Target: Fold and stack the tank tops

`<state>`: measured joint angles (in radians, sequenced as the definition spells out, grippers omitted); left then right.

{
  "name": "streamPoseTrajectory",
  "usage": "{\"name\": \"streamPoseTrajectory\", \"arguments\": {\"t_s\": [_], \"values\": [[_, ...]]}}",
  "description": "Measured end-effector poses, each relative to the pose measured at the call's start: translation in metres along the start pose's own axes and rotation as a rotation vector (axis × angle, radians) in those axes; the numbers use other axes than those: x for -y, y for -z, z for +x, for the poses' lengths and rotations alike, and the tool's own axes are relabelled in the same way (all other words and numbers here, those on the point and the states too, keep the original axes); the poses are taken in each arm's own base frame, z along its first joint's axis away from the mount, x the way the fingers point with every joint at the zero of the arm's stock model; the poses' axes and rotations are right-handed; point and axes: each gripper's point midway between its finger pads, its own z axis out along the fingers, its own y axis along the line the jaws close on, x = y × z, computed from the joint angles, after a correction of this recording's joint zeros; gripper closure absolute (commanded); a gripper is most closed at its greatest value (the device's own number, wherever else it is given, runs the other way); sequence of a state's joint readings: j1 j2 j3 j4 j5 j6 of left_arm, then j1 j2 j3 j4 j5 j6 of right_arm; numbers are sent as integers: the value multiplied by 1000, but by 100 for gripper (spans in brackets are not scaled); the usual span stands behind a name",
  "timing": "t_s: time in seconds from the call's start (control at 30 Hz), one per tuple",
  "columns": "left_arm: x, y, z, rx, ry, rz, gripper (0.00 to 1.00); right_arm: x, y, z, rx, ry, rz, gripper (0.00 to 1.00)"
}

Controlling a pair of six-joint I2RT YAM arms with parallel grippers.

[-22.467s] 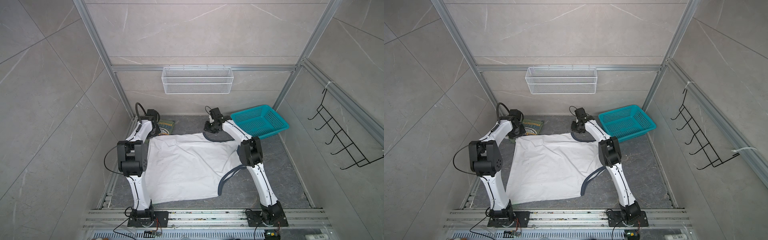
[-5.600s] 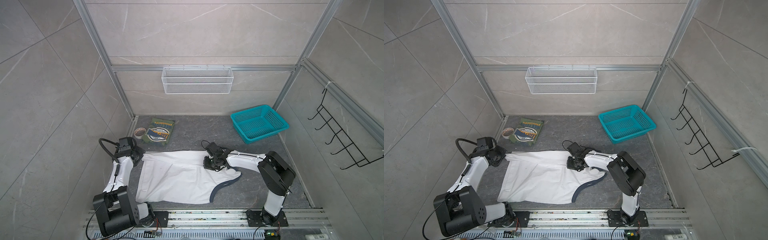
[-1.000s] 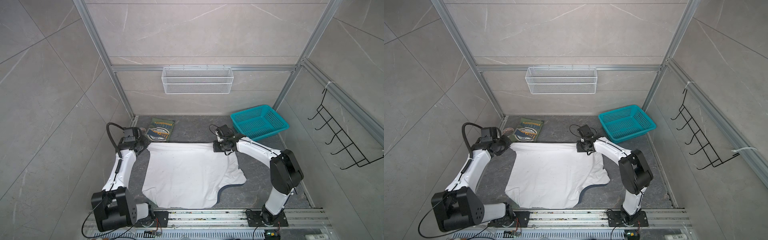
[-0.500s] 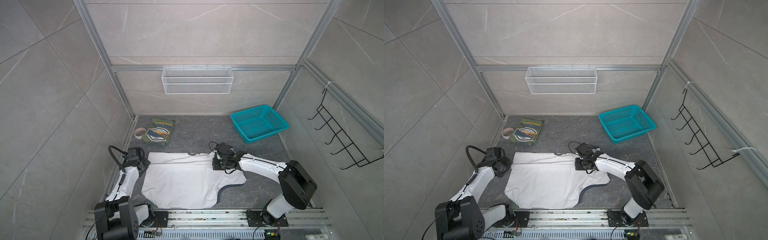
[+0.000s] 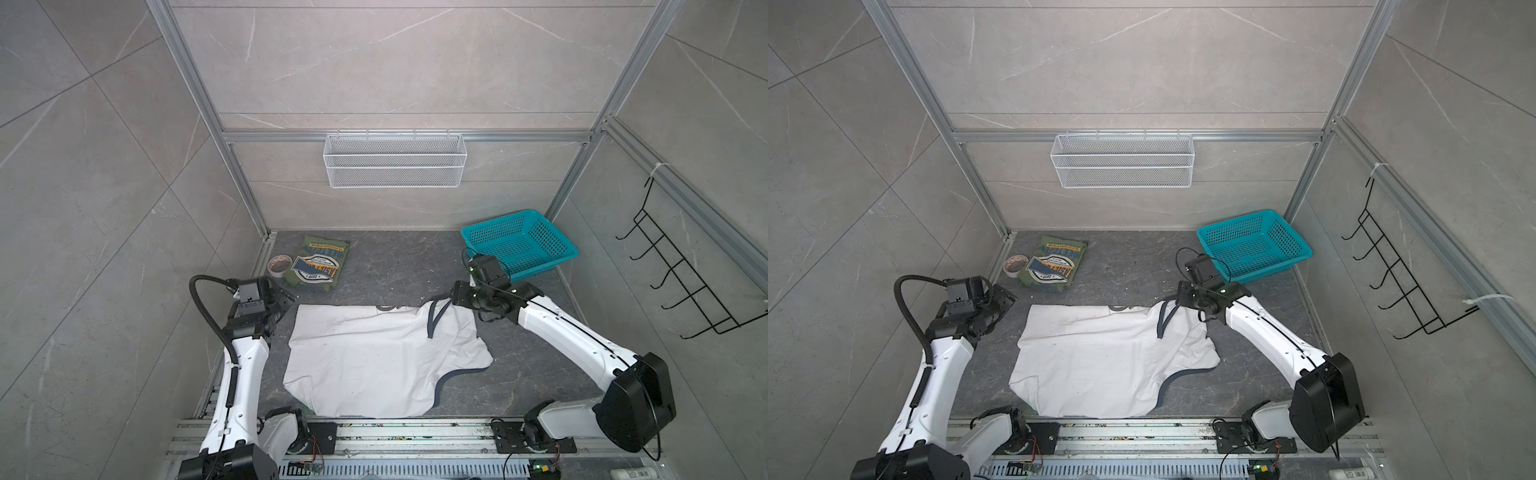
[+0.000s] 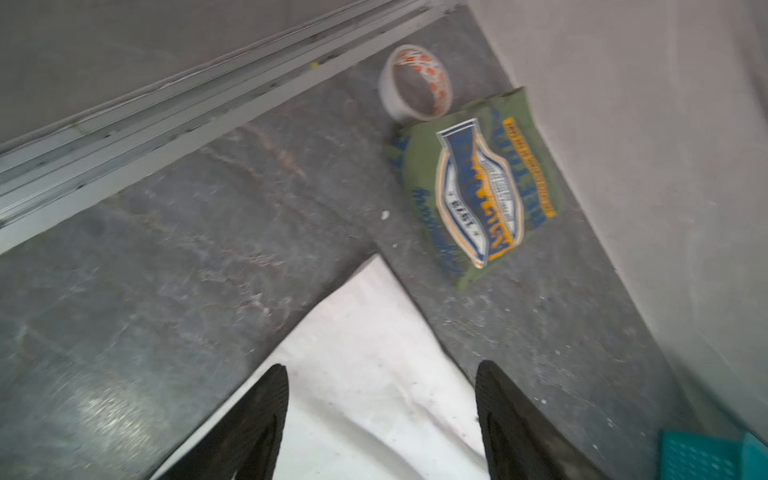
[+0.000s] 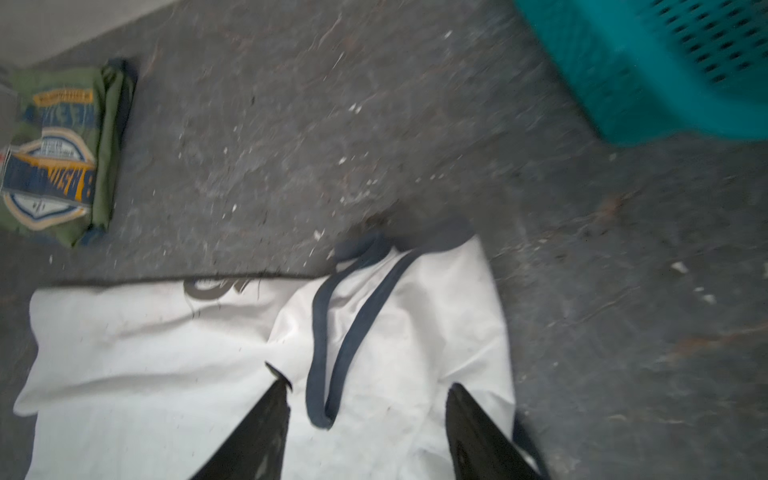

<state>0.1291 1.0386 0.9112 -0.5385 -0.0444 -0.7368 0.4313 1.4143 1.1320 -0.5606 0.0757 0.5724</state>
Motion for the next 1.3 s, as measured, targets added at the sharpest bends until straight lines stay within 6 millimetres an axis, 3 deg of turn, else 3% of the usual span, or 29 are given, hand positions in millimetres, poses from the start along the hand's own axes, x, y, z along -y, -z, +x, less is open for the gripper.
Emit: {"name": "streamPoseTrajectory", "arguments": {"t_s": [0.07, 0.13, 0.2, 0.3, 0.5, 0.63, 0.77, 0.83, 1.0, 1.1, 1.2, 1.3], "values": [[24, -7, 13, -55, -56, 55, 25, 13, -10, -12, -8, -38, 38, 42], [43, -25, 40, -153, -127, 80, 25, 27, -28, -18, -38, -73, 78, 43], [51, -47, 73, -263, -190, 74, 25, 38, -48, -17, -79, -98, 114, 44], [46, -74, 113, -402, -247, 38, 25, 48, -75, -15, -140, -120, 156, 48], [34, -104, 136, -481, -268, -9, 25, 47, -107, -9, -220, -126, 168, 55], [23, -117, 139, -488, -268, -52, 25, 49, -117, -2, -258, -128, 174, 73], [-3, -127, 132, -476, -222, -117, 24, 52, -117, 6, -277, -125, 186, 95], [-24, -132, 127, -470, -182, -164, 24, 56, -114, 12, -284, -122, 192, 99], [-42, -138, 104, -415, -91, -177, 23, 54, -71, 19, -227, -98, 174, 100], [-52, -137, 96, -386, -53, -181, 23, 43, -37, 26, -160, -81, 128, 93], [-61, -134, 91, -366, -22, -189, 23, 38, -19, 66, -160, -62, 102, 81], [-69, -132, 86, -346, 4, -201, 23, 45, -23, 131, -255, -53, 116, 71]]}}
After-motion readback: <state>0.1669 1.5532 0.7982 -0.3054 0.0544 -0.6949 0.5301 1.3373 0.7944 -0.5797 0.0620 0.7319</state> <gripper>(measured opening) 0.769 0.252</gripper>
